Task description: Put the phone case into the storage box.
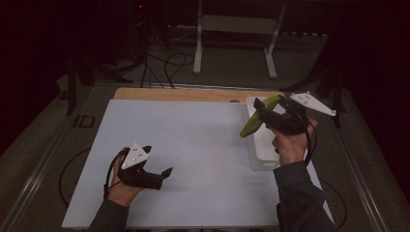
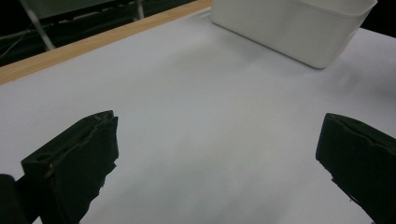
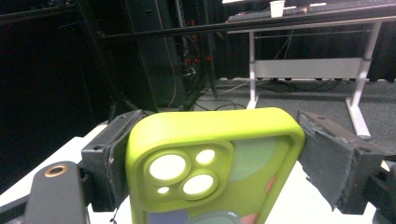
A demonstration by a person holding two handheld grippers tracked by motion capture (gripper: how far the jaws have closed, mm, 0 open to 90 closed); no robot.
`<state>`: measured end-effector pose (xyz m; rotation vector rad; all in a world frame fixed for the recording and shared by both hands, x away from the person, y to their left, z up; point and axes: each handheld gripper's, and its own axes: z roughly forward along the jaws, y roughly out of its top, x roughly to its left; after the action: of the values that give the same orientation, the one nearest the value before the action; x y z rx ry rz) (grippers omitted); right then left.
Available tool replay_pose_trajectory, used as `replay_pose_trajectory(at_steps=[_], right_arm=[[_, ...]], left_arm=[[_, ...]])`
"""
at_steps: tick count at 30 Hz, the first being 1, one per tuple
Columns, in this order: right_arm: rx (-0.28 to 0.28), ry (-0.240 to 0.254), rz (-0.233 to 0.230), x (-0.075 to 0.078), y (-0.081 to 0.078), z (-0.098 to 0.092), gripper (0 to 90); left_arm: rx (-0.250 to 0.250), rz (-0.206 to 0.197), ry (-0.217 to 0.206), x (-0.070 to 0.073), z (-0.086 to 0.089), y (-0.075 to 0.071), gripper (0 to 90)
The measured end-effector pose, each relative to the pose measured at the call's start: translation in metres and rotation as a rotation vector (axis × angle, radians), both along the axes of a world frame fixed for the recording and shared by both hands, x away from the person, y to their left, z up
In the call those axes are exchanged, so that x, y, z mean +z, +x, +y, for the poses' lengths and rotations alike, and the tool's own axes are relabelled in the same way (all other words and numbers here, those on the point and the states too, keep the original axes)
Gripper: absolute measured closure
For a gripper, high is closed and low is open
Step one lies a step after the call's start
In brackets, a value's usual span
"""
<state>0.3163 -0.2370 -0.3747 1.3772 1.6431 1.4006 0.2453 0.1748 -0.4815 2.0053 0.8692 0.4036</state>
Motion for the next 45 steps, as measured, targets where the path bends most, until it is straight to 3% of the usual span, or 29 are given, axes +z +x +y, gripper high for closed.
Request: replay_pose_trajectory(at_steps=[19, 45], right_arm=[[-0.046, -0.02, -0.002, 0.006, 0.01, -0.011, 18.1], [-0.103, -0.062, 0.01, 0.0, 0.029, -0.019, 18.1]], left_arm=[[0.017, -0.006, 0.01, -0.001, 0.017, -0.004, 0.0], [0.048, -0.019, 0.015, -0.003, 0.03, -0.009, 0.0]])
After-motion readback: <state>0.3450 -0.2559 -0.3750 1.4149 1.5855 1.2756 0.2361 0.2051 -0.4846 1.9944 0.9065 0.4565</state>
